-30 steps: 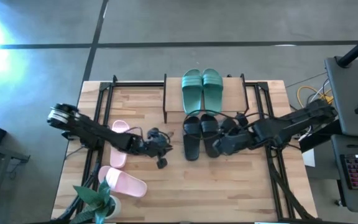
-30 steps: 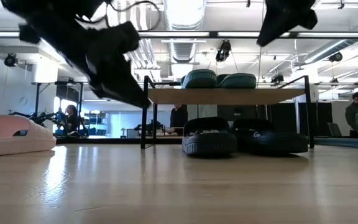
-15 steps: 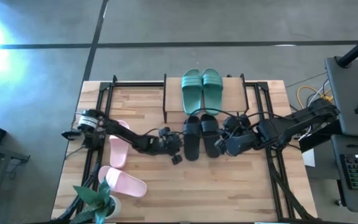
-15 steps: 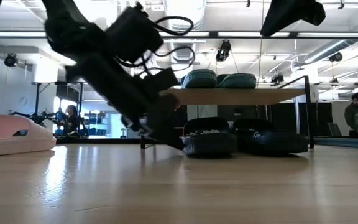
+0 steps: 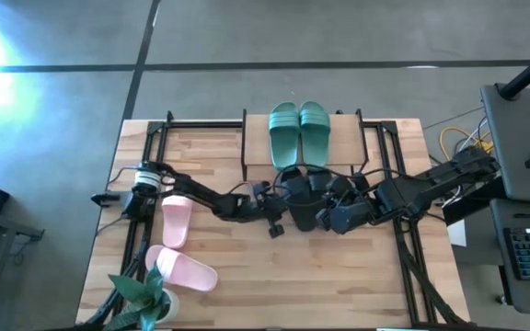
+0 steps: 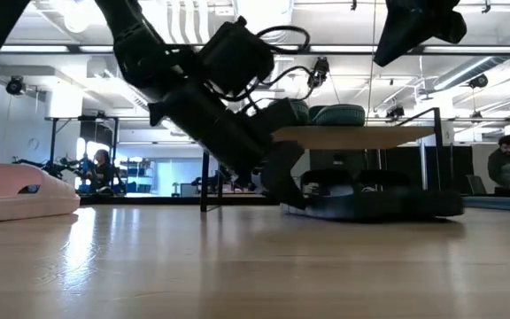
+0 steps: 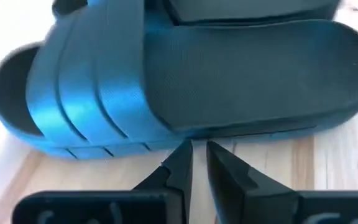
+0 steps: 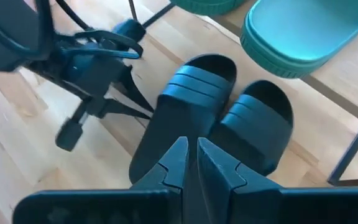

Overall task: Pick and place slides into the shelf
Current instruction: Adjust the black slide on the shelf

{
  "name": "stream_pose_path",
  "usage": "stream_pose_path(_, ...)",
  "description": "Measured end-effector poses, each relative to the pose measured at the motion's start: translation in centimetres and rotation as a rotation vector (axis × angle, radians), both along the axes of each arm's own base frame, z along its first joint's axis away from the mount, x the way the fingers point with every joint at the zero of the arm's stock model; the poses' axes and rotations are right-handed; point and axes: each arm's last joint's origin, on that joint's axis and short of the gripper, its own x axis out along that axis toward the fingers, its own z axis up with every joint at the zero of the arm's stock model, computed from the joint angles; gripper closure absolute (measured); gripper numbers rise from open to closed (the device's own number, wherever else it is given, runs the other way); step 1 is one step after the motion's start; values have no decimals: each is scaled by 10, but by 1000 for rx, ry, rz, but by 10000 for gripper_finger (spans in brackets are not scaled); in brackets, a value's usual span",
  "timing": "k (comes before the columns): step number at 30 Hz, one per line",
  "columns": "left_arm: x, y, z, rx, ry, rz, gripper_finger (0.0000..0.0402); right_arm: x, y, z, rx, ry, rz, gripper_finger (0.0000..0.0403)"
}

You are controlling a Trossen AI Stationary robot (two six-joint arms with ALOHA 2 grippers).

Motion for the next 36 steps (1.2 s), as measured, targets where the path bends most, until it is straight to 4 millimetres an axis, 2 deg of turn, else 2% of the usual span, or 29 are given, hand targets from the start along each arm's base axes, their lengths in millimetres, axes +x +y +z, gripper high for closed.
stream_pose_path(3, 10, 5, 5, 11, -30, 5, 369, 0, 0, -2, 12, -4, -17, 376)
stream_pose_path(7, 13, 17, 6, 10, -27, 39, 369, -1, 0, -4, 22, -7, -37, 376)
stream_pose_path(15, 8, 33, -3, 14, 37, 75, 369, 0, 0, -4, 26, -14, -37, 376)
stream_pose_path(24, 13, 58, 7, 32, -37, 154, 369, 0, 0, -4, 37, -26, -53, 376)
stream_pose_path(31, 16, 62, 10, 25, -74, 159, 369, 0, 0, -4, 48, -34, -71, 376)
stream_pose_path(36, 25, 60, 10, -24, -124, 79, 369, 0, 0, -4, 48, -34, -71, 376)
